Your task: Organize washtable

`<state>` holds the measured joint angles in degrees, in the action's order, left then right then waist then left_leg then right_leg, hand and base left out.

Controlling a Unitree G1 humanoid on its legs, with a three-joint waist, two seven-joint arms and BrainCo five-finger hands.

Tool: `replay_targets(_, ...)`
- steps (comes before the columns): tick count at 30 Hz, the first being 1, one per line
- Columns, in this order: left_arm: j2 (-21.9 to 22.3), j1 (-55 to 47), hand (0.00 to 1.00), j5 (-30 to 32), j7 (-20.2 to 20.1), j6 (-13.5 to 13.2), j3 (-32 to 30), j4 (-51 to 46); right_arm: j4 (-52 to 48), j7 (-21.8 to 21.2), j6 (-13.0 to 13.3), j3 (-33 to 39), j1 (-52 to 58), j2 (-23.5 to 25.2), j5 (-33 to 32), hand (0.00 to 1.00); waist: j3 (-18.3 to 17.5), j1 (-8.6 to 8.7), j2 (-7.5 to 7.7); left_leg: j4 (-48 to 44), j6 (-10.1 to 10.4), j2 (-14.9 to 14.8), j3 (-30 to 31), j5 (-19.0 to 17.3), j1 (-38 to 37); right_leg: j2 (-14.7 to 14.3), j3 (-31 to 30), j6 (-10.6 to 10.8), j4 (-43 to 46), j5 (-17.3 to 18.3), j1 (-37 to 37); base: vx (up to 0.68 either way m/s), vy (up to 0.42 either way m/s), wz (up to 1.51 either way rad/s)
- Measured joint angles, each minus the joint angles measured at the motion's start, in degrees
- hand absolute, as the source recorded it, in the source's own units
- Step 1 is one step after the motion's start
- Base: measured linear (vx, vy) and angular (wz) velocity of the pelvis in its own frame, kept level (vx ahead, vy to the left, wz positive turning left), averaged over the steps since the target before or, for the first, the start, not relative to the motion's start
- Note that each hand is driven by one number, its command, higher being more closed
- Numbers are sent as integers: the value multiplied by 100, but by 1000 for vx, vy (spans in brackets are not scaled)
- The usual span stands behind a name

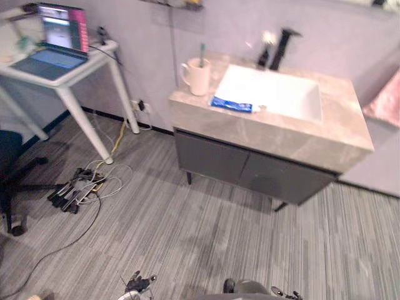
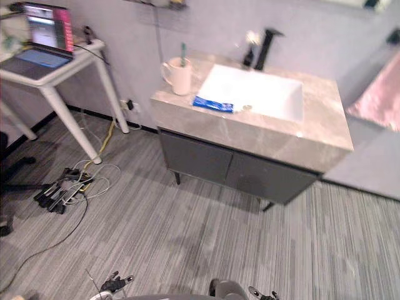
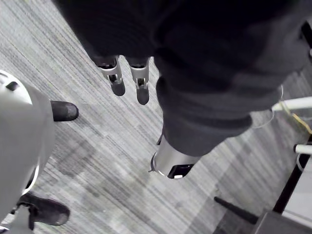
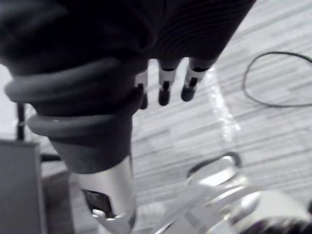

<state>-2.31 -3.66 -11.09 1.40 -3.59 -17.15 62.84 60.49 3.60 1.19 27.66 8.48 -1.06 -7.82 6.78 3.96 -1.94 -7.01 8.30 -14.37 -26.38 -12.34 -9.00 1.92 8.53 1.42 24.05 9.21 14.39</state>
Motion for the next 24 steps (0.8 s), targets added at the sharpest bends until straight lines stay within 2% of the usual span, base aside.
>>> replay_targets(1, 73, 31, 0, 86, -7, 6, 37, 1, 2, -2, -39, 75, 62, 39, 3, 0, 59, 14, 25, 94, 91, 6, -64, -56, -134, 137, 37, -25, -43, -13, 213, 76, -169, -40)
replay_targets(2, 131, 55, 0, 124, -12, 8, 124, 2, 2, -2, -61, 77, 169, 82, 5, 0, 93, 32, 101, 154, 170, -6, -60, -105, -295, 296, 102, 40, -66, -191, 375, 166, -264, -30)
replay_targets(3, 144, 84, 0, 218, -27, 2, 199, 12, 4, -6, -87, 90, 246, 94, 8, 0, 113, 33, 119, 301, 219, -74, -14, -135, -468, 277, 246, 28, 163, -217, 388, 201, -264, -8)
replay_targets(4, 154, 118, 0, 241, -33, 3, 220, 20, 2, -7, -99, 77, 271, 107, 22, 0, 90, 53, 125, 398, 183, -118, 84, -146, -510, 205, 289, 32, 257, -58, 386, 273, -230, 12)
replay_targets(5, 189, 206, 0, 287, -48, -2, 396, 18, -5, -9, -102, 101, 290, 102, 69, 0, 65, 89, 54, 512, 167, -138, 299, -129, -563, 160, 422, -4, 506, 241, 431, 269, -153, 19)
replay_targets(6, 224, 263, 0, 307, -110, -7, 457, 12, -5, -9, -103, 110, 263, 90, 123, 0, 87, 87, 33, 533, 170, -148, 397, 11, -575, 133, 440, -102, 631, 304, 476, 291, -137, 13)
replay_targets(7, 259, 267, 0, 343, -149, -14, 534, -25, -3, -8, -107, 111, 177, 56, 195, 0, 101, 85, 23, 546, 320, -180, 447, 221, -596, 102, 463, -200, 736, 423, 507, 404, -211, -10)
replay_targets(8, 314, 256, 0, 375, -145, -2, 560, -38, -14, -11, -129, 104, 103, 41, 270, 0, 97, 87, 2, 298, 327, -257, 516, 396, -519, 34, 473, -255, 684, 502, 432, 406, -226, -15)
replay_targets(10, 373, 234, 0, 400, -138, 8, 542, -95, -67, -1, -144, 42, 64, -2, 333, 0, 122, 120, -56, -1229, 217, -603, 883, 469, 40, -142, 517, -291, 274, 537, -49, 445, -249, -5)
replay_targets(11, 380, 211, 0, 395, -135, 27, 538, -197, -83, 15, -143, -62, 50, -32, 335, 0, 128, 111, -65, -2157, -49, -738, 1141, 688, 384, -222, 498, -309, 41, 539, -330, 453, -205, -20)
replay_targets(12, 377, 194, 0, 389, -133, 31, 538, -297, -136, 28, -128, -334, 13, -119, 324, 0, 153, 32, -80, -3453, -195, -866, 1501, 983, 896, -318, 379, -417, -303, 512, -760, 352, -120, -36)
replay_targets(13, 381, 196, 0, 389, -135, 34, 538, -347, -156, 30, -120, -471, -30, -169, 324, 0, 188, -15, -59, -4091, -196, -859, 1665, 938, 1135, -362, 291, -423, -451, 511, -940, 336, -51, -59)
replay_targets(14, 383, 192, 0, 369, -133, 33, 545, -435, -181, 77, -93, -697, -138, -242, 315, 0, 216, -80, -105, -5083, -243, -738, 1929, 793, 1549, -394, 121, -433, -699, 505, -1327, 326, 17, -68)
replay_targets(15, 373, 190, 0, 232, -103, 8, 542, -511, -171, 148, -35, -870, -239, -302, 322, 0, 227, -185, -89, -5571, -303, -534, 1989, 586, 1859, -365, -88, -433, -929, 504, -1660, 331, 47, -71)
replay_targets(16, 361, 177, 0, 140, -79, -17, 540, -565, -173, 172, -5, -922, -267, -301, 321, 0, 232, -232, -81, -5681, -326, -432, 1957, 481, 2018, -336, -182, -432, -1020, 504, -1802, 410, 134, -82)
replay_targets(18, 312, 126, 0, -51, 15, -91, 469, -742, -168, 195, 47, -1018, -507, -269, 294, 0, 278, -381, -14, -5635, -369, -212, 1633, 201, 2468, -162, -549, -432, -1164, 503, -2100, 313, 143, -87)
replay_targets(19, 285, 127, 0, -252, 49, -149, 354, -842, -174, 225, 102, -1045, -617, -222, 202, 0, 327, -462, 31, -5137, -413, -97, 1418, 130, 2724, -12, -702, -392, -1149, 518, -2237, 363, 256, -84)
replay_targets(20, 239, 74, 0, -428, 114, -188, 337, -874, -222, 244, 129, -1049, -632, -193, 139, 0, 352, -493, 70, -4016, -459, 21, 1221, 152, 2807, 152, -727, -135, -995, 598, -2330, 437, 312, -71)
replay_targets(21, 247, 22, 0, -502, 135, -199, 339, -879, -293, 250, 133, -1050, -595, -180, 131, 0, 344, -488, 16, -3226, -609, 72, 1155, 352, 2788, 156, -726, 57, -836, 714, -2334, 431, 315, -46)
replay_targets(22, 215, -17, 0, -631, 149, -192, 316, -831, -315, 256, 126, -1065, -549, -56, 130, 0, 376, -489, 37, -2864, -870, 242, 1069, 120, 2471, 335, -783, 273, -481, 952, -2263, 271, 200, -9)
replay_targets(23, 188, 41, 0, -651, 187, -191, 297, -804, -308, 240, 125, -1066, -524, -31, 132, 0, 341, -458, 146, -2675, -927, 329, 1068, 86, 2410, 378, -842, 276, -516, 1046, -2162, 247, 229, -4)
replay_targets(24, 195, 61, 0, -661, 198, -199, 299, -779, -283, 247, 111, -1033, -523, -35, 131, 0, 351, -514, 142, -2476, -926, 392, 1073, 88, 2349, 336, -872, 265, -702, 1039, -2016, 123, 203, 8)
